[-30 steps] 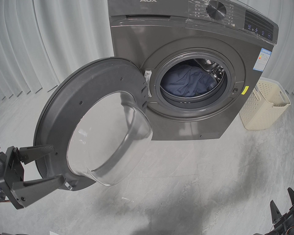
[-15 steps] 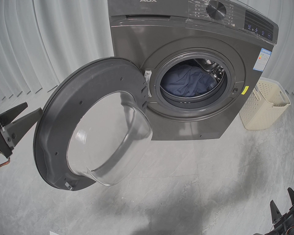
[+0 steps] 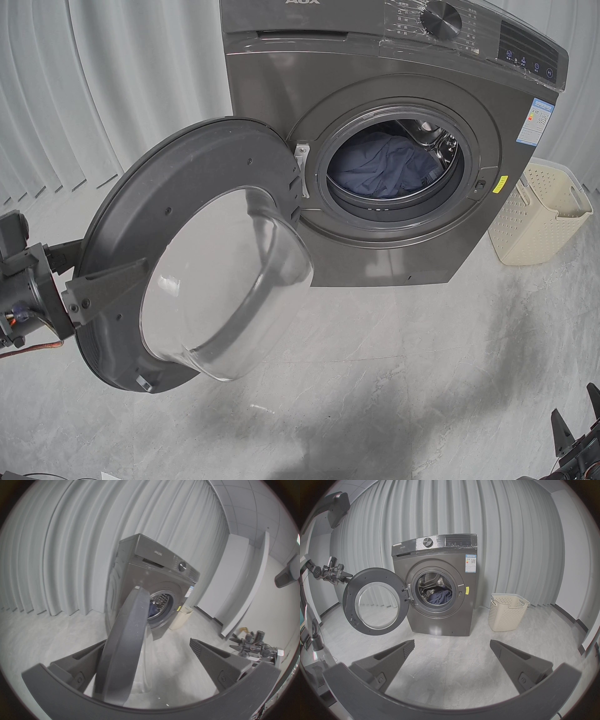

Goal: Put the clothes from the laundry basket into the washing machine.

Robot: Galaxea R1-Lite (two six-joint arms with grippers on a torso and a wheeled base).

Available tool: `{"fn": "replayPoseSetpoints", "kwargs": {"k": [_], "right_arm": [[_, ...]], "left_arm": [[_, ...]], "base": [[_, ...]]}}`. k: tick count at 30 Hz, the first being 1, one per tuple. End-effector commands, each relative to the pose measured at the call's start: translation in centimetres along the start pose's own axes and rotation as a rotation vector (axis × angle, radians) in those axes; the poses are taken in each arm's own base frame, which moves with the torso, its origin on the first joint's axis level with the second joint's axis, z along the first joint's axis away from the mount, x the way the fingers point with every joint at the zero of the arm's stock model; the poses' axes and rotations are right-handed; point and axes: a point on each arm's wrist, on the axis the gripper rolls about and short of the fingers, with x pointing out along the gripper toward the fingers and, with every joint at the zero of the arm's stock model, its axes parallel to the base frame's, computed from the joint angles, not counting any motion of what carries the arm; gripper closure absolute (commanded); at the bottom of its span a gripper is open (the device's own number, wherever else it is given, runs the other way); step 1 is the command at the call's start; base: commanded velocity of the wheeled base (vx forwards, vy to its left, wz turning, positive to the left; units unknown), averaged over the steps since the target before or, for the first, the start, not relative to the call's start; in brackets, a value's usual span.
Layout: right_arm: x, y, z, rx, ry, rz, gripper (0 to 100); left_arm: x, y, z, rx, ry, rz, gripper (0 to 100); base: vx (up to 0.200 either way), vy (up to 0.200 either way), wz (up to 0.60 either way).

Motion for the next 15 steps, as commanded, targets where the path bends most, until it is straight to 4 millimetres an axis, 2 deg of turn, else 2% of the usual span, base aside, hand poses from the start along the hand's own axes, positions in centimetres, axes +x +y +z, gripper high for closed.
{"fn": "replayPoseSetpoints", "kwargs": {"k": [1, 7, 14, 15], "right_arm": [[0.0, 0.0, -0.5, 0.001, 0.002, 0.001, 0], [0.0, 0.0, -0.5, 0.001, 0.002, 0.0, 0], [0.0, 0.0, -0.5, 0.0, 0.004, 0.001, 0], [0.0, 0.0, -0.5, 0.0, 0.002, 0.001, 0]], "left_arm": [[-0.2, -2.6, 0.2, -0.034, -0.003, -0.191, 0], [-0.2, -3.2, 0.3, -0.045, -0.006, -0.21, 0], [0.7, -2.3, 0.4, -0.046, -0.014, -0.106, 0], [1.3, -1.9, 0.3, -0.046, -0.012, -0.08, 0]], "base": [[0.0, 0.0, 0.0], [0.0, 0.0, 0.0], [0.0, 0.0, 0.0], [0.0, 0.0, 0.0]]}}
